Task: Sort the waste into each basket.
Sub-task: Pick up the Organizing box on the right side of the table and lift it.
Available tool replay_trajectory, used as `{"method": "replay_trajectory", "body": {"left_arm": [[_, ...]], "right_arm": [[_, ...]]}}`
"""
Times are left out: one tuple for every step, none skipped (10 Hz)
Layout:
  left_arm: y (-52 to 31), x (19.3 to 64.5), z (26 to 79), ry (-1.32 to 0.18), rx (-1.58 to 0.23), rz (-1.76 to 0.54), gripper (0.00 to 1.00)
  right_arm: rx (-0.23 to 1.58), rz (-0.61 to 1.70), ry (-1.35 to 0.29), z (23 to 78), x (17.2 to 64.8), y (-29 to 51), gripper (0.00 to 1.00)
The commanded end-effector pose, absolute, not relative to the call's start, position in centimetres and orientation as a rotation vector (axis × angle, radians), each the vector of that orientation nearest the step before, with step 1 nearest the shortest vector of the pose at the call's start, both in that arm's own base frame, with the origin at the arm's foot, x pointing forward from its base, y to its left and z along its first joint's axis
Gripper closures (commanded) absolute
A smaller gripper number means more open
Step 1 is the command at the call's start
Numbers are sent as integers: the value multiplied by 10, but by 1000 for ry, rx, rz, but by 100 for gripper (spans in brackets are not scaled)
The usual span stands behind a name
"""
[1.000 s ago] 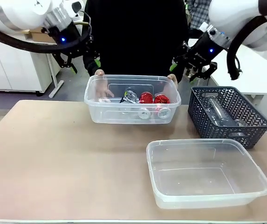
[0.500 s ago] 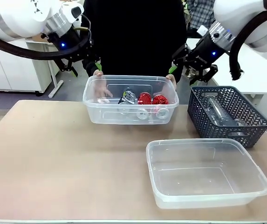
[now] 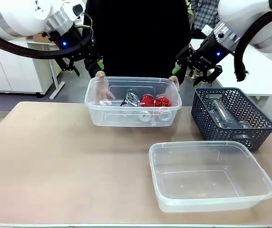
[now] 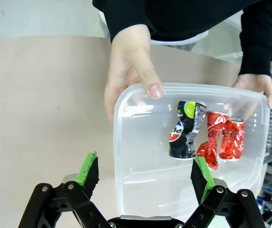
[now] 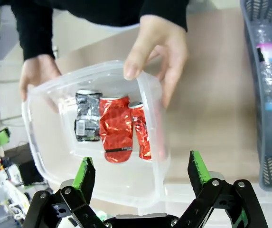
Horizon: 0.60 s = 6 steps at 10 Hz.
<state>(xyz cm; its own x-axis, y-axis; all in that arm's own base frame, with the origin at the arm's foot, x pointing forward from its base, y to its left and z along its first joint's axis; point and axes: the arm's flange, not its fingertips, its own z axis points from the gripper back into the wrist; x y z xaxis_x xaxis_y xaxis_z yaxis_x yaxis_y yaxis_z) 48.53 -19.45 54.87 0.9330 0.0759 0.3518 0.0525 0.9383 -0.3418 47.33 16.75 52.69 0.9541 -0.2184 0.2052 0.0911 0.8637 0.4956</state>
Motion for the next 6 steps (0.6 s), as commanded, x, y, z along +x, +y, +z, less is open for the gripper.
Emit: {"method": "replay_trajectory", "body": {"left_arm": [[-190,470,584,-294,-355,-4,0],[-186,432,611,-274,-334,4,0],[-182,384,623,-239,-288,10,0],[-180,342,619,-200,-289,-17,0],[-187,321,604,-119,-375,-93,0],[-201,333,584,-75,-365,-95,0]], "right_arm": [[494,-112,-207,558,440,120,0],[427,-22,-215,584,395,79,0],[341,-38,-267,600,349,42,0],[171,-113,-279,598,312,13,0],[113,-96,-222,585,287,-5,0],[108,-94,-217,568,291,-1,0]]}}
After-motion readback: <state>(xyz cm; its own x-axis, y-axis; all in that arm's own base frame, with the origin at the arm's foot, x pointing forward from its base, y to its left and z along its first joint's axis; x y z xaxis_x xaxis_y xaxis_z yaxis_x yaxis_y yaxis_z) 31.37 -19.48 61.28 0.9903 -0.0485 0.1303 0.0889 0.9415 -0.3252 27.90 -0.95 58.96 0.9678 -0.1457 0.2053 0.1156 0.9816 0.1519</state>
